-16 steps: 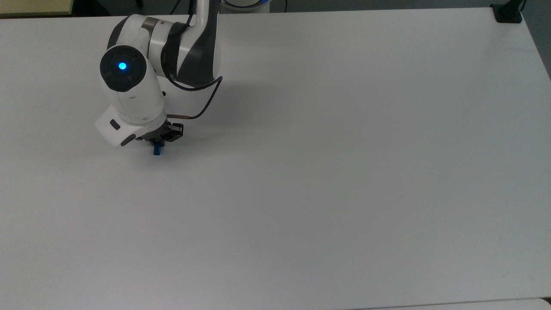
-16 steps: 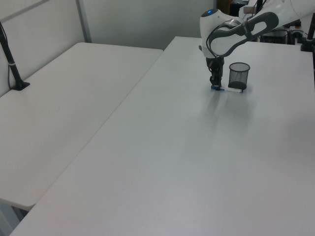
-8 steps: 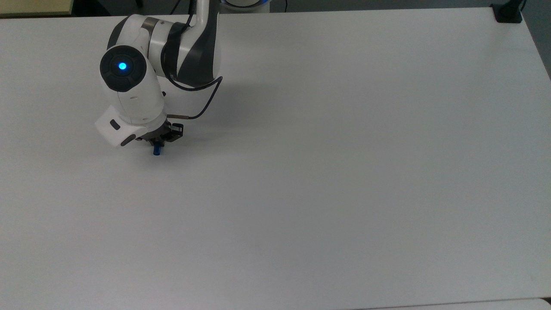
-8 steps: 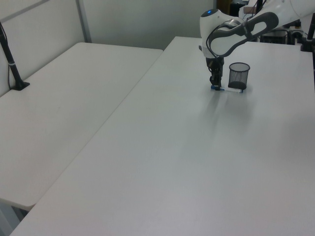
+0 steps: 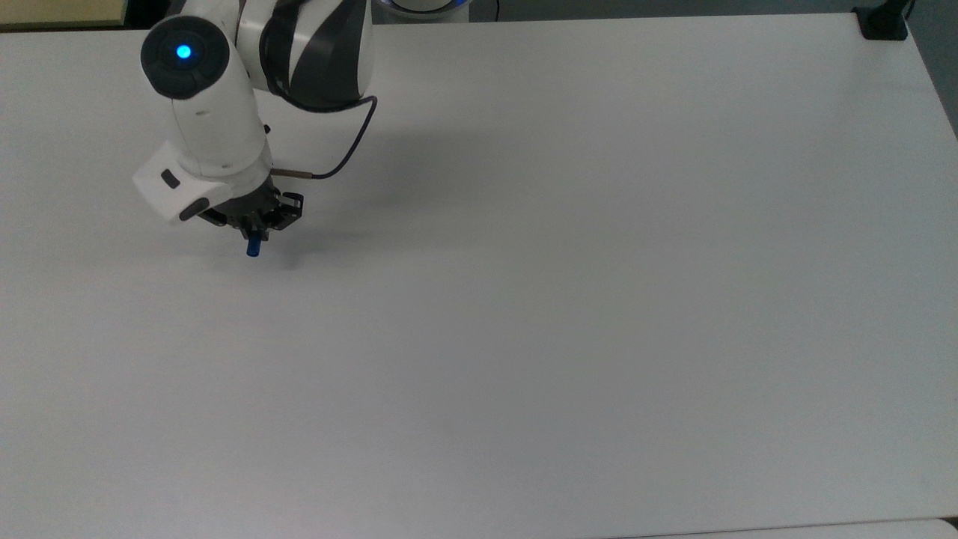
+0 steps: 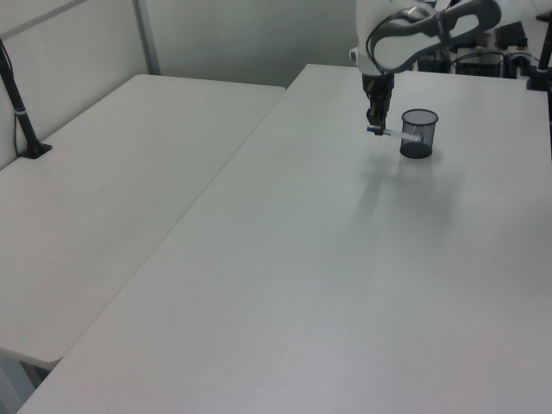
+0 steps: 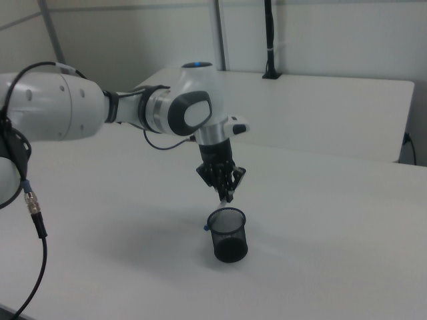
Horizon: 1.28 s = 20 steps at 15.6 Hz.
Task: Insert the marker
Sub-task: 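Lift the marker up off the table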
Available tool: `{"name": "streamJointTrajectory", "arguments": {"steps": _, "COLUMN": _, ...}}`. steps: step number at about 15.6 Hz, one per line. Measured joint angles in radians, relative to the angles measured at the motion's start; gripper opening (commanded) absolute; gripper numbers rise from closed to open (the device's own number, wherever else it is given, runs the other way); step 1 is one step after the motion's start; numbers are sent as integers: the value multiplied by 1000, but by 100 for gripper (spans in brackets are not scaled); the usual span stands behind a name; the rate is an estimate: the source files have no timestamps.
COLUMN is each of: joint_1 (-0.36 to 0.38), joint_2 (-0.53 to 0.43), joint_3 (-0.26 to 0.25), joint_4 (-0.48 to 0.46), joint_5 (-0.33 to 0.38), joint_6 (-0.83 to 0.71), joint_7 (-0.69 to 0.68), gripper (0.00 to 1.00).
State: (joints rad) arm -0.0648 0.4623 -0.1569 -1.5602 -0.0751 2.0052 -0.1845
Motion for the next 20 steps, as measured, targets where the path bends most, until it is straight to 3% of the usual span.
{"name": "streamJointTrajectory", "arguments": {"steps": 14, "joint_1": -79, "joint_2": -213, "joint_3": -7, "joint_4": -5, "joint_5": 70, "joint_6": -47, "joint_7": -43, "gripper": 0}}
{"name": "streamJointTrajectory", "arguments": {"steps": 20, "joint_1": -105, "joint_2": -212, "joint_3": -7, "joint_4": -63, "joint_5": 70, "joint_6": 49, "joint_7": -45, "gripper": 0}}
